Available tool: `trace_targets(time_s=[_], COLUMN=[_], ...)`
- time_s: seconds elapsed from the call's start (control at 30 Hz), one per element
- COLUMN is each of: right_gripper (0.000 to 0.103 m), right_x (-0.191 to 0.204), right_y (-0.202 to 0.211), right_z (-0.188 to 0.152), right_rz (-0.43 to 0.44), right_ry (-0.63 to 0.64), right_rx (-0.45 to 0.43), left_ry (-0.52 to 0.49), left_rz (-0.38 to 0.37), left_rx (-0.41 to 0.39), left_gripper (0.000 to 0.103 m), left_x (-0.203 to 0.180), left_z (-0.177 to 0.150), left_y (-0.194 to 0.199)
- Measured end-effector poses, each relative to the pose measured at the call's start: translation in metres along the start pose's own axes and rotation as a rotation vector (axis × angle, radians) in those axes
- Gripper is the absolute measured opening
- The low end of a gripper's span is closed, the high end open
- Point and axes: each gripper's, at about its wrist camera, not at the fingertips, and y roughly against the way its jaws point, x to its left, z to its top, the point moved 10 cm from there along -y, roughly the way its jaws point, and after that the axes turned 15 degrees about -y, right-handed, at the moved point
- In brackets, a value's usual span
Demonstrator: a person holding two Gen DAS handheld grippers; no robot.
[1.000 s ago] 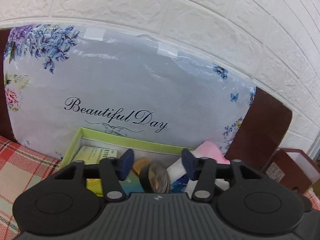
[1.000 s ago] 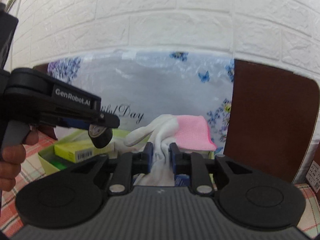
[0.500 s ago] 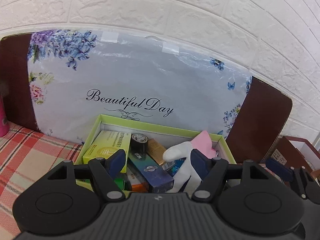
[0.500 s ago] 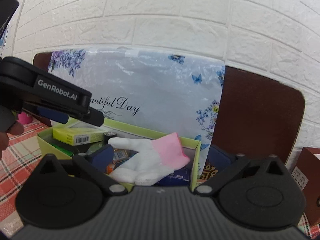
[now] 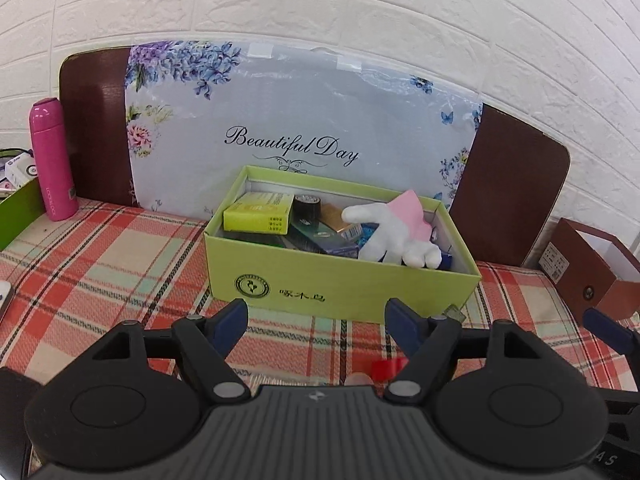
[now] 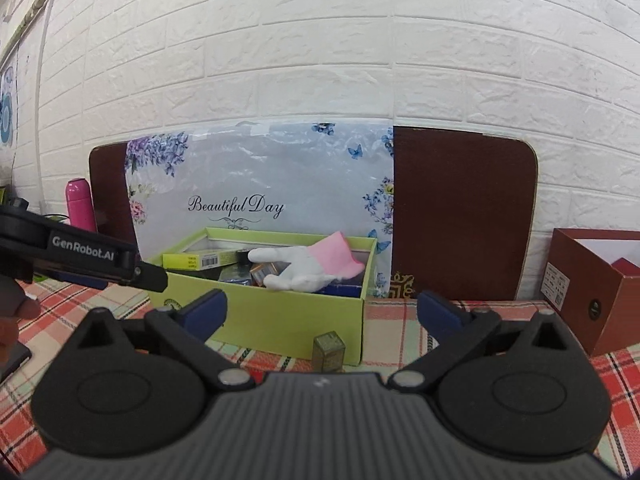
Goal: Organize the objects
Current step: 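Grasp the pink-cuffed glove with the left tool while the right tool grasps the clear tube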
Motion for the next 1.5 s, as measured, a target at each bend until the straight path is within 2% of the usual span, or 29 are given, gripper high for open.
trace_targets(time_s=[0.27,0.5,0.67,0.83,0.87,0.9,0.93,0.97,1.03,1.13,1.23,1.37,1.4,1.5], right_gripper=[0.103,0.103,0.103,0.103,0.103,0.103,0.103,0.103,0.103,0.103,0.101,0.093,0.091,0.082], right_x=[-0.018,-0.029,-0.035,-0.046,-0.048,-0.05,-0.052,-0.052,-0.052,-0.042,-0.02,0.017,0.026,0.049], right_y=[0.033,0.043,0.046,0.05,0.051,0.052,0.053,0.054,0.054,0.048,0.035,0.012,0.006,-0.016], right_z=[-0.033,-0.092,-0.125,-0.122,-0.12,-0.119,-0.117,-0.116,-0.114,-0.116,-0.12,-0.124,-0.127,-0.139], right_rz=[-0.028,-0.054,-0.06,-0.086,-0.092,-0.098,-0.105,-0.107,-0.102,-0.077,-0.038,0.037,0.055,0.076], right_ry=[-0.056,-0.072,-0.117,-0.164,-0.163,-0.158,-0.149,-0.141,-0.13,-0.096,-0.011,0.046,0.057,0.107], right_rx=[0.051,0.179,0.262,0.243,0.233,0.225,0.217,0.212,0.207,0.222,0.233,0.281,0.298,0.355], left_ry=[0.039,0.058,-0.012,-0.117,-0.139,-0.153,-0.141,-0.1,-0.105,-0.105,-0.032,0.005,0.014,0.04], left_rz=[-0.05,-0.098,-0.183,-0.221,-0.221,-0.236,-0.282,-0.332,-0.323,-0.293,-0.273,-0.184,-0.159,-0.145], left_rx=[0.033,0.086,0.084,0.085,0.098,0.113,0.132,0.14,0.149,0.131,0.122,0.149,0.165,0.181], left_gripper=[0.078,0.078,0.078,0.078,0.072,0.057,0.033,0.026,0.018,0.018,0.018,0.018,0.019,0.032], left_x=[0.0,0.006,-0.017,-0.054,-0.059,-0.063,-0.065,-0.065,-0.059,-0.041,-0.016,0.012,0.018,0.025], left_z=[-0.05,-0.102,-0.119,-0.121,-0.124,-0.128,-0.132,-0.134,-0.134,-0.131,-0.131,-0.14,-0.143,-0.149], left_y=[0.013,0.018,0.024,0.009,0.005,0.0,-0.002,0.0,0.007,0.023,0.036,0.035,0.032,0.031])
